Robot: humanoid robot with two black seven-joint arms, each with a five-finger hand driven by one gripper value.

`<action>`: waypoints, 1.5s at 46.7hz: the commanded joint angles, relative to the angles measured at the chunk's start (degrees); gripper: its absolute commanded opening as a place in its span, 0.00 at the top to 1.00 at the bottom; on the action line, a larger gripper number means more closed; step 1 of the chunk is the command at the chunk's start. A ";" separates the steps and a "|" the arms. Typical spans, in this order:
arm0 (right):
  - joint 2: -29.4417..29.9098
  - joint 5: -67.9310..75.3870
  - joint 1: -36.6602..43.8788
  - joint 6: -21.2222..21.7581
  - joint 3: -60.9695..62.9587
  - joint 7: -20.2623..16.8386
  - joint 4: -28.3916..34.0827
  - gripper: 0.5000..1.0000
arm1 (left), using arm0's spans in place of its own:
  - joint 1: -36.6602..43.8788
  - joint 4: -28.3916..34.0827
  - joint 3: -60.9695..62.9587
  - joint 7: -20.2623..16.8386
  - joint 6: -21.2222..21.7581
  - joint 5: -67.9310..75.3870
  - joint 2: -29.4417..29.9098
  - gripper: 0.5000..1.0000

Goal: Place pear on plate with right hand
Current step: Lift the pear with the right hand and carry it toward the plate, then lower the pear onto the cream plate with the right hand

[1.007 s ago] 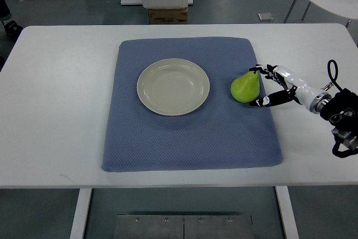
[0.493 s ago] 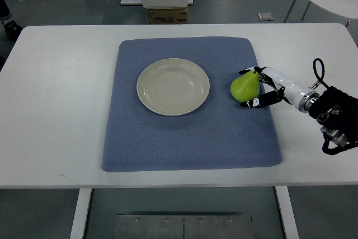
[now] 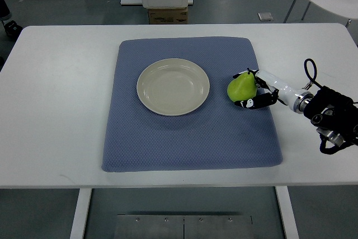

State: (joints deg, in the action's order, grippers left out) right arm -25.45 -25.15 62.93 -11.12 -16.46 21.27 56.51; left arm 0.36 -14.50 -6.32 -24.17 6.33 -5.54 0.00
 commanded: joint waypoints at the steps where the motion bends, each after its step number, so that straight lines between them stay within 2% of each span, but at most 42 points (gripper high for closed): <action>1: -0.04 1.59 0.78 -0.31 0.37 -0.09 0.10 1.00 | 0.00 0.00 0.00 0.00 0.00 0.00 0.00 0.00; 18: -0.74 8.10 1.93 -0.05 0.37 -0.18 -0.08 1.00 | 0.00 0.00 0.00 0.00 0.00 0.00 0.00 0.00; 31: -5.22 8.98 6.58 1.62 0.64 -0.27 -0.61 1.00 | 0.00 0.00 0.00 0.00 0.00 0.00 0.00 0.00; 45: -4.52 10.29 7.46 2.06 0.72 -0.53 -0.26 1.00 | 0.00 0.00 0.00 0.00 0.00 0.00 0.00 0.00; 70: 12.87 13.72 9.66 -0.31 0.72 -1.41 -2.10 1.00 | 0.00 0.00 0.00 0.00 0.00 0.00 0.00 0.00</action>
State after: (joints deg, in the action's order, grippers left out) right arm -14.24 -11.41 72.98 -10.82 -15.71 19.88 55.07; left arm 0.35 -14.49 -6.33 -24.17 6.33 -5.54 0.00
